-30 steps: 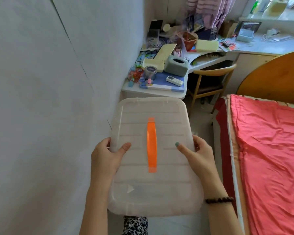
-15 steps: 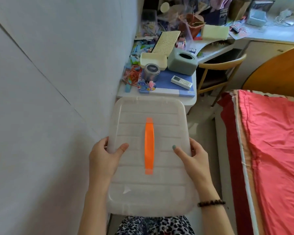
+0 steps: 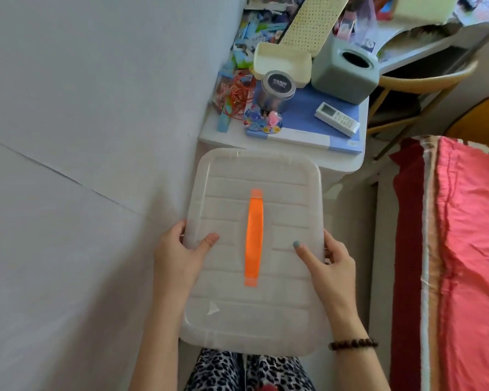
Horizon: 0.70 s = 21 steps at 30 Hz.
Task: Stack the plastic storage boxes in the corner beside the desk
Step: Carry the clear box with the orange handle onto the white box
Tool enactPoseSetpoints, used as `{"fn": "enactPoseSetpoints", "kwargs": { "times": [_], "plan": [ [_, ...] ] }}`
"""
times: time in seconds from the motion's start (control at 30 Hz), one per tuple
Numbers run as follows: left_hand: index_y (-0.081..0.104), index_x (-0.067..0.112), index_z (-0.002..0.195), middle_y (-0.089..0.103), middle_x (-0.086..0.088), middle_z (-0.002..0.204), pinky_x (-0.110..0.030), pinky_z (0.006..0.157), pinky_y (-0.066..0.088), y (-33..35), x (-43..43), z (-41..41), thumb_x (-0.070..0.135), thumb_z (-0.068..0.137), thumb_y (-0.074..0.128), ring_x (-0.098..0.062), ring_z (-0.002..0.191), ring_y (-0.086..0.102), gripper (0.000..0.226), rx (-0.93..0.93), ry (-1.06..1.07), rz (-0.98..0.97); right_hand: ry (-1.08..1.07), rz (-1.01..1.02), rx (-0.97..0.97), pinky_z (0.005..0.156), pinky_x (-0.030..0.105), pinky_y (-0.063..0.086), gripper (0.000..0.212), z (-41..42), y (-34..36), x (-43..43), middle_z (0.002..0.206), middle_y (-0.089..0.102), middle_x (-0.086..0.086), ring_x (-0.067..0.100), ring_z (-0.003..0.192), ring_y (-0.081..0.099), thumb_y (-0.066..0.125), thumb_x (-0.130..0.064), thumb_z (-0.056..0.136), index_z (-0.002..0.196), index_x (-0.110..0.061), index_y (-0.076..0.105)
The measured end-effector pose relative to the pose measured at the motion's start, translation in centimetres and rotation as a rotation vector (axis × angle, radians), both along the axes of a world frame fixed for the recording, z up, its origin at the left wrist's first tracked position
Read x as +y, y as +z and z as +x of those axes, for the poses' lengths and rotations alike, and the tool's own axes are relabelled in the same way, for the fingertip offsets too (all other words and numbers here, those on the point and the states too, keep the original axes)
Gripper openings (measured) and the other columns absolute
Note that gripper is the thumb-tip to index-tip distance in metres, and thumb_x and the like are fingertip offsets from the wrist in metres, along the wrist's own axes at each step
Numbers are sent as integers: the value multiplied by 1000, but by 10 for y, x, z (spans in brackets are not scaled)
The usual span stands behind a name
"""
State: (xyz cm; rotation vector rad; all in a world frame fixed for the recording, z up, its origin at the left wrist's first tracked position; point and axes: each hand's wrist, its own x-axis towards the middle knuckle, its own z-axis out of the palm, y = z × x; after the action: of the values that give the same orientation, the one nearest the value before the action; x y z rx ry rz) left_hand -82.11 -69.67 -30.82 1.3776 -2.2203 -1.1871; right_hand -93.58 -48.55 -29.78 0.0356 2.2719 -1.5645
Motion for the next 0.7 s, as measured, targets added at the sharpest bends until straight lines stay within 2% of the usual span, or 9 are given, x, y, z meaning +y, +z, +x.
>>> {"fn": "enactPoseSetpoints", "kwargs": {
  "times": [0.07, 0.13, 0.2, 0.23, 0.4, 0.57, 0.7],
  "plan": [
    [66, 17, 103, 47, 33, 71, 4, 55, 32, -15, -3, -3, 42, 64, 82, 25, 71, 50, 49, -18, -6, 2, 22, 16, -20, 82, 38, 57, 37, -6, -13, -2, 102, 63, 1, 17, 92, 62, 82, -25, 75, 81, -58, 66],
    [64, 24, 103, 60, 23, 80, -4, 60, 36, -33, -5, -5, 49, 65, 79, 5, 78, 59, 48, -55, -22, 28, 34, 36, -41, 82, 39, 57, 33, -12, -27, -4, 103, 65, 7, 22, 93, 63, 82, -23, 75, 82, -51, 67],
    [62, 23, 107, 67, 11, 95, -23, 66, 46, -53, -5, -7, 53, 66, 76, -13, 87, 62, 52, -101, -33, 52, 39, 58, -54, 81, 41, 56, 32, -17, -45, -6, 103, 65, 9, 24, 92, 62, 82, -21, 75, 84, -46, 65],
    [62, 22, 110, 68, 6, 100, -30, 70, 48, -64, -5, -8, 53, 67, 76, -18, 90, 62, 55, -123, -33, 56, 42, 70, -61, 82, 43, 56, 31, -18, -54, -7, 102, 65, 9, 25, 92, 62, 81, -20, 75, 86, -45, 65],
    [52, 10, 131, 61, -8, 126, -42, 94, 47, -104, -2, -19, 55, 70, 73, -27, 116, 56, 79, -198, -19, 58, 23, 104, -157, 85, 47, 55, 31, -26, -98, -9, 106, 66, 5, 23, 95, 64, 79, -23, 77, 107, -27, 69],
    [53, 9, 129, 61, -8, 126, -43, 94, 46, -141, -11, -31, 52, 72, 73, -27, 116, 56, 74, -235, -50, 90, 52, 148, -191, 85, 46, 55, 24, -33, -141, -12, 105, 68, 8, 23, 94, 63, 78, -27, 79, 101, -25, 70],
    [58, 11, 117, 66, -7, 113, -43, 86, 49, -175, -16, -38, 53, 72, 72, -28, 104, 60, 63, -282, -76, 124, 73, 194, -206, 83, 45, 55, 19, -40, -178, -14, 99, 70, 5, 24, 91, 64, 77, -29, 78, 96, -25, 70]
  ]
}}
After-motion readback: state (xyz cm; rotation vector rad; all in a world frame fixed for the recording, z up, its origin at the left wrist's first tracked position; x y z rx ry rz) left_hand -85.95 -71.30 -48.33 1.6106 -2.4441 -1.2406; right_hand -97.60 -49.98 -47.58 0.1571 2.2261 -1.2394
